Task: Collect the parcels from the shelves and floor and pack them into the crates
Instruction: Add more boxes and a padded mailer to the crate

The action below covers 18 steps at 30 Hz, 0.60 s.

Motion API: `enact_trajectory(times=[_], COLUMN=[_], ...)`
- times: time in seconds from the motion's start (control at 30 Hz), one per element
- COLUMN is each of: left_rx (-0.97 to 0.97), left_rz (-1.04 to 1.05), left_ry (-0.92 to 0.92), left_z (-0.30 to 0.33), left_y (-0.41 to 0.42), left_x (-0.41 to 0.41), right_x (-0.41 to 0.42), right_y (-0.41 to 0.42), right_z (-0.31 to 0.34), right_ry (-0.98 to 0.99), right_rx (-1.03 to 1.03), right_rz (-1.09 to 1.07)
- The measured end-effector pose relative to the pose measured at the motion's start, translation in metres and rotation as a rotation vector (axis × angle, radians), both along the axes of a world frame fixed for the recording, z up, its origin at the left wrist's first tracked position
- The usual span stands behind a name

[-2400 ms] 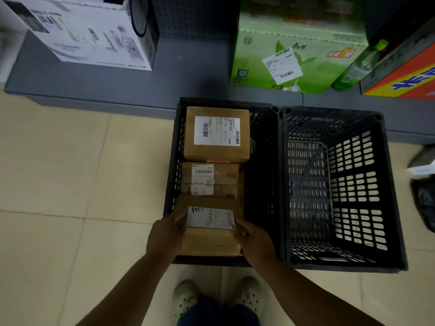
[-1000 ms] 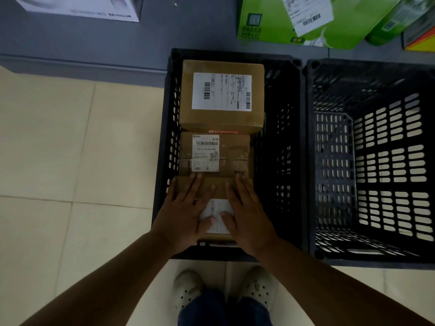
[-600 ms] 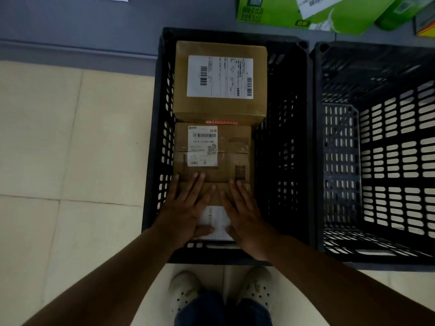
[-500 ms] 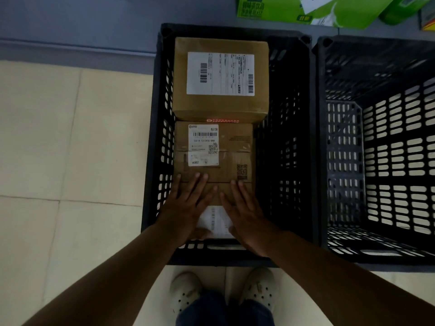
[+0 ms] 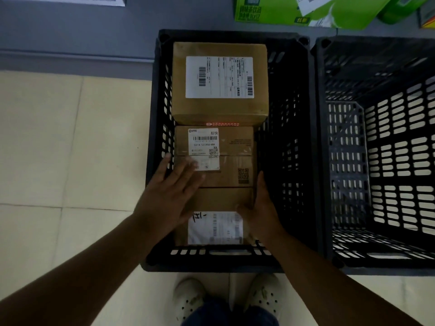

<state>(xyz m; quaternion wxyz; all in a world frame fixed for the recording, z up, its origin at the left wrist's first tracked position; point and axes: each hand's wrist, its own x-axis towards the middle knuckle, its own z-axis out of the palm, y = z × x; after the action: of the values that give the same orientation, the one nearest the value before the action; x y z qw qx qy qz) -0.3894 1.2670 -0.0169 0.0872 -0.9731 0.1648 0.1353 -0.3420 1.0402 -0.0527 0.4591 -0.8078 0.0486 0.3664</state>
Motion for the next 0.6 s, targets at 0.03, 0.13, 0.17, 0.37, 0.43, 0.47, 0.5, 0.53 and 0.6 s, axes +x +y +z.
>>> enact_trajectory(times=[0.03,0.13,0.17,0.37,0.43,0.47,0.5,0.53,0.6], left_rx=[0.011,-0.023,-0.032,0.033,0.061,0.067,0.063,0.027,-0.061], left_rz=[0.019,0.021,0.013,0.008,-0.007,-0.006,0.018,0.069,0.153], left_ry=[-0.005,0.015,0.028,0.154,0.181,0.176,0.171,0.151,0.131], left_z=[0.002,0.000,-0.001,-0.004,-0.010,-0.010,-0.007,-0.004,-0.004], left_y=[0.005,0.008,0.008,0.009,0.009,0.008,0.006,0.004,0.001], left_x=[0.004,0.007,0.007,0.010,0.007,0.007,0.009,0.012,0.026], right_x=[0.000,0.000,0.000,0.003,0.007,0.012,0.019,0.027,0.051], right_y=[0.004,0.011,0.011,0.019,0.019,0.017,0.015,0.014,0.015], right_z=[-0.002,-0.008,-0.009,-0.007,-0.003,0.000,0.003,0.007,0.014], right_ry=[0.041,0.081,0.093,0.049,0.049,0.056,0.060,0.047,-0.023], right_rx=[0.048,0.091,0.114,0.099,0.150,0.171,0.184,0.189,0.163], right_rz=[-0.057,-0.134,-0.153,-0.116,-0.089,-0.072,-0.062,-0.076,-0.143])
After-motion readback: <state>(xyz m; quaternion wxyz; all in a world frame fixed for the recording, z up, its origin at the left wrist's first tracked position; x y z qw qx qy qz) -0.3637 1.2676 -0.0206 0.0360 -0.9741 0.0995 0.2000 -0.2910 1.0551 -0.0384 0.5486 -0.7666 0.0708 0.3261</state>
